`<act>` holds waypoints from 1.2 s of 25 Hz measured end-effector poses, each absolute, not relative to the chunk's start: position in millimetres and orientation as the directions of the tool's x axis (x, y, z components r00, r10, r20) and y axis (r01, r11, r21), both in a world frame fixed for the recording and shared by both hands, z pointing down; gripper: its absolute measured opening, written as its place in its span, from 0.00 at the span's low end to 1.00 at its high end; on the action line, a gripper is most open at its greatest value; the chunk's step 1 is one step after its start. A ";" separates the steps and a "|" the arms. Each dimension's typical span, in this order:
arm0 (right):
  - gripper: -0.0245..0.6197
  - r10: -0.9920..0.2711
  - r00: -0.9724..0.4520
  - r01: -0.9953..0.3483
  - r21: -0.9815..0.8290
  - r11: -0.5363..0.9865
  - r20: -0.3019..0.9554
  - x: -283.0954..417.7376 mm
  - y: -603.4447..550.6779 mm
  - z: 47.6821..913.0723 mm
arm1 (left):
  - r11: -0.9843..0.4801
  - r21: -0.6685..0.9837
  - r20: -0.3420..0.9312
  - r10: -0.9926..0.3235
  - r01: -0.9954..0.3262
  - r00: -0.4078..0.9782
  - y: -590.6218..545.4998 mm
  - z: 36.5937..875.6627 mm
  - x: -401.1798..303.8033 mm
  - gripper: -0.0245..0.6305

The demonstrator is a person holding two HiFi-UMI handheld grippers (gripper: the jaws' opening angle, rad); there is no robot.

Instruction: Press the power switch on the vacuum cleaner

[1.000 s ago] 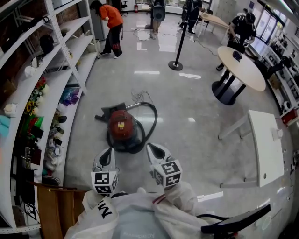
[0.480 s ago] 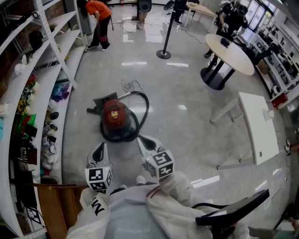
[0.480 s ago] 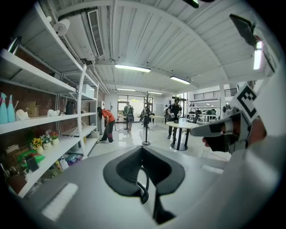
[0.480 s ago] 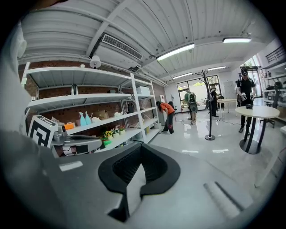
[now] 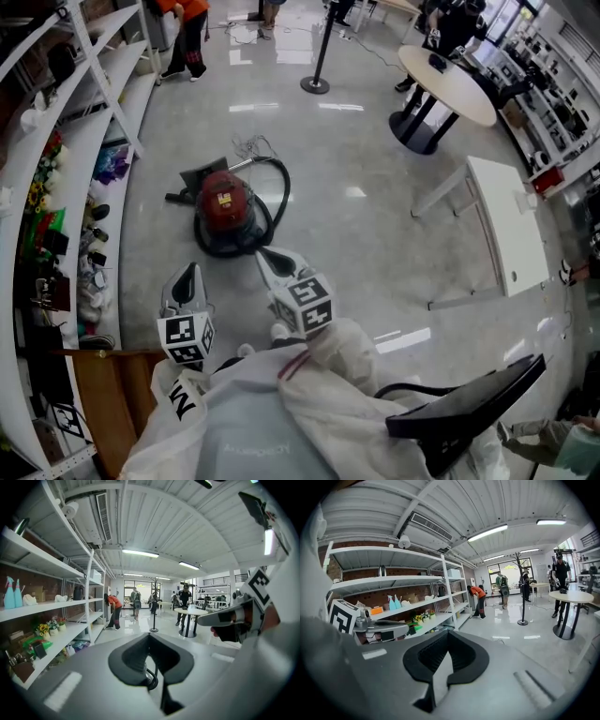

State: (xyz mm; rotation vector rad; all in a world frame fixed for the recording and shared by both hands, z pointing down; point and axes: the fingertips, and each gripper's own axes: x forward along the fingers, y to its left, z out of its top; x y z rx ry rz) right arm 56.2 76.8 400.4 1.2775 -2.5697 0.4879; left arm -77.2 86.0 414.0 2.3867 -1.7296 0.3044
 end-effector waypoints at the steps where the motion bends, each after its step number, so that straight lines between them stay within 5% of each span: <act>1: 0.04 -0.727 -0.592 -0.804 -0.190 0.564 0.348 53.4 79.6 400.5 | -0.304 0.026 0.268 -0.916 -0.952 0.300 89.4 414.3 -81.5 0.04; 30: 0.04 -0.747 -0.551 -0.830 -0.145 0.539 0.371 27.6 116.5 413.4 | -0.323 0.048 0.264 -0.908 -0.945 0.324 123.0 426.8 -110.1 0.04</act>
